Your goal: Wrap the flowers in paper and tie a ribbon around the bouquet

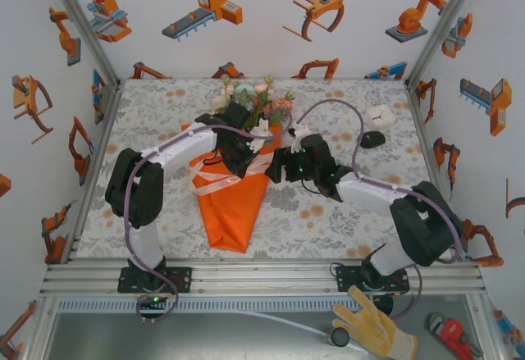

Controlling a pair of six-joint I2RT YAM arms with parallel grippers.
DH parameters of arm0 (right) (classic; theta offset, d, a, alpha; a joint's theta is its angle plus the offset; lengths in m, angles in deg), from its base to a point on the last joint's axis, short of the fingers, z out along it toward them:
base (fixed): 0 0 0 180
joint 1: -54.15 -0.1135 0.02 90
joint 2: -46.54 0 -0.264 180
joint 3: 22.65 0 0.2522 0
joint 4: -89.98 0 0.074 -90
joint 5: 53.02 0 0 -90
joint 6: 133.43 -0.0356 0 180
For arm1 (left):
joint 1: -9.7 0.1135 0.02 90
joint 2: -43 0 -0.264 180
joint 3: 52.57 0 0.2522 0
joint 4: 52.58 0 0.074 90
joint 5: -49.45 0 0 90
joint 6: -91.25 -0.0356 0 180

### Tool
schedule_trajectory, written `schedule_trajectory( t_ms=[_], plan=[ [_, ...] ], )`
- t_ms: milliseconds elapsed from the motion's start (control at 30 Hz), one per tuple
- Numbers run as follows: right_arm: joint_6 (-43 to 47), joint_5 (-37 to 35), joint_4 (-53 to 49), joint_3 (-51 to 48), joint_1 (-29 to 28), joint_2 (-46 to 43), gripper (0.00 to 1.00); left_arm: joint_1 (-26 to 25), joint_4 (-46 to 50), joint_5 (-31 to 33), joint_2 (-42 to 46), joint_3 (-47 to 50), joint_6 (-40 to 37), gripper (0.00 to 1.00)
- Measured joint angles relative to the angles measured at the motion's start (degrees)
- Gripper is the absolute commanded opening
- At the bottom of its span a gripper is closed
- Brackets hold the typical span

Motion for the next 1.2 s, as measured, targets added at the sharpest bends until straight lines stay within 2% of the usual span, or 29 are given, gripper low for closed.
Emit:
schedule_trajectory(
  t_ms=[133, 267, 367, 467, 633, 733, 833, 900, 967, 1100, 1200],
  plan=[
    [13.6, -0.3, 13.9, -6.9, -0.4, 0.9, 0.82, 1.1, 1.1, -1.7, 0.0, -0.1, 1.6, 0.0],
    [32.3, -0.3, 22.3, -9.7, -2.4, 2.0, 0.85, 2.3, 1.1, -3.8, 0.0, -0.1, 3.9, 0.0],
    [46.6, -1.2, 29.0, -9.7, -5.2, 5.4, 0.84, 3.1, 0.6, -5.4, 0.0, -0.1, 5.5, 0.0],
    [56.0, -2.4, 35.6, -9.8, -7.3, 10.6, 0.76, 3.6, 0.2, -6.5, 0.0, -0.1, 6.5, 0.0],
    [62.8, -3.2, 40.6, -9.8, -7.4, 15.4, 0.61, 3.9, 0.0, -7.3, 0.0, -0.1, 7.1, 0.0],
    [64.8, -3.2, 42.2, -9.8, -7.4, 16.6, 0.59, 3.9, -0.2, -7.6, 0.3, 0.0, 7.2, 0.0],
    [65.8, -3.2, 42.8, -9.5, -7.4, 17.6, 0.49, 4.1, -0.5, -7.9, 1.0, 0.5, 7.3, 0.0],
    [66.2, -3.1, 43.1, -9.3, -7.3, 17.8, 0.46, 4.1, -0.9, -8.1, 1.2, 0.6, 7.5, 0.0],
    [66.6, -3.0, 43.6, -9.0, -7.3, 17.8, 0.48, 4.1, -1.2, -8.2, 1.2, 0.9, 7.7, 0.0],
    [66.6, -3.0, 44.4, -8.9, -7.3, 17.7, 0.58, 4.1, -1.3, -8.3, 1.2, 1.3, 7.7, 0.0],
    [66.6, -1.6, 44.5, -8.9, -7.3, 16.9, 0.59, 4.1, -1.4, -8.3, 1.2, 1.4, 7.8, 0.0]
  ],
)
